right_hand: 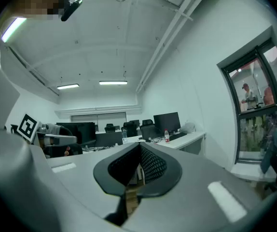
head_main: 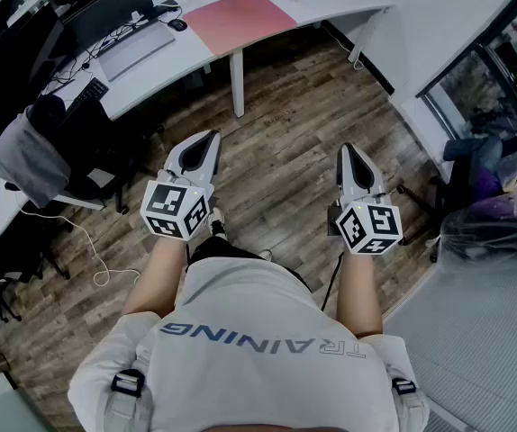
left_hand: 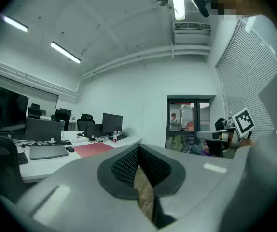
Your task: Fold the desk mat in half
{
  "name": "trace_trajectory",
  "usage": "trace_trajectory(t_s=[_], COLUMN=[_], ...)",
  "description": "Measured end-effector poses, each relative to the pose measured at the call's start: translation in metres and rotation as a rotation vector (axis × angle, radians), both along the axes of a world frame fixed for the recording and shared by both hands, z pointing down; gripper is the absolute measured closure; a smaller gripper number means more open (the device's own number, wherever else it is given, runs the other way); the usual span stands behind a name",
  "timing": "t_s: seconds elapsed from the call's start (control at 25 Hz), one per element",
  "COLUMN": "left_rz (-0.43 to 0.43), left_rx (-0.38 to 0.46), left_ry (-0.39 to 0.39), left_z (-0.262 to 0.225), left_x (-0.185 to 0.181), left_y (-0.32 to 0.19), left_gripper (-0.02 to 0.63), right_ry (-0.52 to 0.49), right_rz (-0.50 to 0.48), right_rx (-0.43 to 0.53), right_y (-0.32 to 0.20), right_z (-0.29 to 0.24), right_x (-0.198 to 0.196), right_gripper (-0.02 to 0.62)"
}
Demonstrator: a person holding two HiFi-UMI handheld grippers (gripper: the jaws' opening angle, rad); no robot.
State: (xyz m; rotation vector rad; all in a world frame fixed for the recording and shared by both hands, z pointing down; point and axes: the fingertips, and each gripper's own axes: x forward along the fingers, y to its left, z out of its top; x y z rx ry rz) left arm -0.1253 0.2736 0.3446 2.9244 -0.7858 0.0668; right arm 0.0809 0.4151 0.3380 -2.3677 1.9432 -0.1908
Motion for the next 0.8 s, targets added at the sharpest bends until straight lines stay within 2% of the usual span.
trace_trajectory(t_s=[0.52, 0.8], left_rz=[0.009, 0.001], left_rx=[-0.003, -0.015], left_ry=[-0.011, -0.014], left_z=[0.0012, 0.0037], left_x=[-0.0027, -0.0066], left_y=[0.0016, -0.0065], left_gripper=[0.606, 0.606], right_ry=[-0.009, -0.055], right_rz=[-0.011, 0.008], right_rx=[-0.002, 0.027], right_y=[-0.0030, -0.0080], right_z=[0.0039, 0.0072], right_x=[-0.0049, -0.0019], right_gripper=[0.583, 0.581])
